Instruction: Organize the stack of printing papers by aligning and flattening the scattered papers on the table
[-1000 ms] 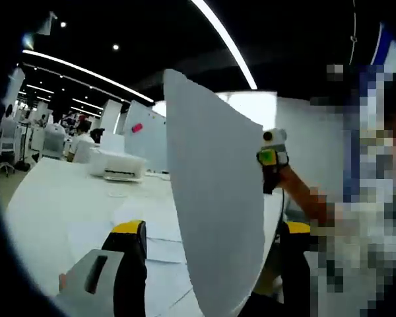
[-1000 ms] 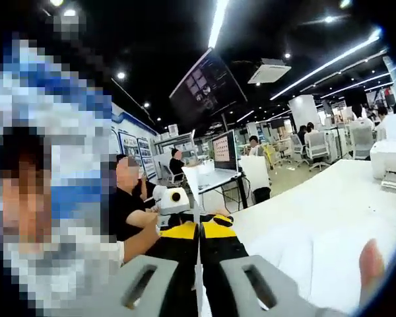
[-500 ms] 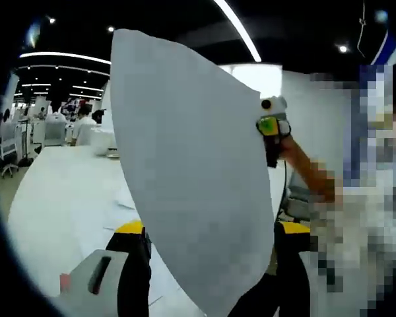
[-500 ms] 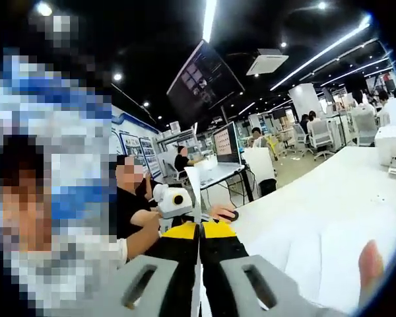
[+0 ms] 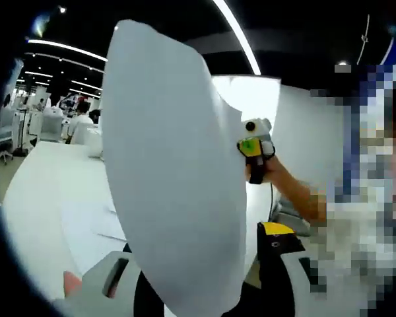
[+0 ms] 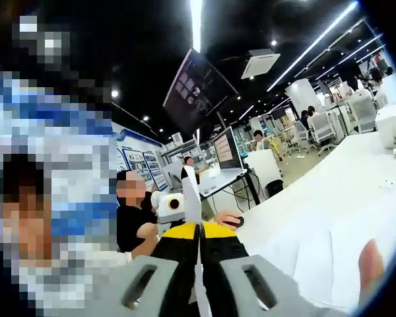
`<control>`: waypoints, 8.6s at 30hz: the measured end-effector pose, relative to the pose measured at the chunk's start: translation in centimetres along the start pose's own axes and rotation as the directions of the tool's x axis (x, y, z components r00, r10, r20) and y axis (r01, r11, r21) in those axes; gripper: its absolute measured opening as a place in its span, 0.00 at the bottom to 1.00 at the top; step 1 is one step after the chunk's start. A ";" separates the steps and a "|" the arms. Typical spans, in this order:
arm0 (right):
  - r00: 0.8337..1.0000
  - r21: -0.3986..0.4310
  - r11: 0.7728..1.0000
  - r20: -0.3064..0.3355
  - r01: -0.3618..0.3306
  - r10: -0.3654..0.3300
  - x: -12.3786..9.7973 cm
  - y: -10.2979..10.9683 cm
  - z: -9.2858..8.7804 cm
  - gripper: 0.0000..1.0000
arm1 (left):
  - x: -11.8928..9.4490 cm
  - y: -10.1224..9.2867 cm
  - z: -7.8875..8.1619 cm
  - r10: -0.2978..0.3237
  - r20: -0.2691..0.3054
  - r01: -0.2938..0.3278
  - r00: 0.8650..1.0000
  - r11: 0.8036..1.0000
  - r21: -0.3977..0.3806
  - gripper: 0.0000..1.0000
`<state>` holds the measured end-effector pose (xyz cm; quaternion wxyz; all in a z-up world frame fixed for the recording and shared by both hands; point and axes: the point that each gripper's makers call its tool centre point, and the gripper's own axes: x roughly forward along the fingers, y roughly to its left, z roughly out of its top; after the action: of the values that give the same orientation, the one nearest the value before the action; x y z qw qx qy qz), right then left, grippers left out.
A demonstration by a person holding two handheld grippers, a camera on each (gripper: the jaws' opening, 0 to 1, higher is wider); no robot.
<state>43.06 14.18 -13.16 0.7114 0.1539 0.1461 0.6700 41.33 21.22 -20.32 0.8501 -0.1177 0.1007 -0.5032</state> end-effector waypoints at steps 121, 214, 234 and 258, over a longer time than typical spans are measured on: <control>0.770 -0.448 0.739 -0.155 0.504 -0.619 -9.9 -20.6 -12.8 0.71 | -6.3 2.4 -4.3 0.254 -0.037 -0.251 0.967 0.965 0.071 0.06; 0.639 -0.626 0.630 -0.259 0.460 -0.724 0.8 -21.7 -14.8 0.54 | -10.7 2.3 -0.7 0.304 0.050 -0.308 0.951 0.945 0.111 0.06; 0.645 -0.534 0.654 -0.242 0.535 -0.725 -0.4 -24.1 -14.7 0.04 | -10.7 1.9 -0.9 0.295 0.053 -0.299 0.954 0.948 0.108 0.06; 0.604 -0.542 0.589 -0.178 0.599 -0.777 -3.7 -22.8 -11.8 0.00 | -9.8 1.7 -0.9 0.285 0.044 -0.288 0.957 0.951 0.107 0.06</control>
<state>58.69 9.52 -33.31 0.8874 -0.2162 0.1849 0.3628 37.87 30.58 -21.14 0.9208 -0.0608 0.0761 -0.3776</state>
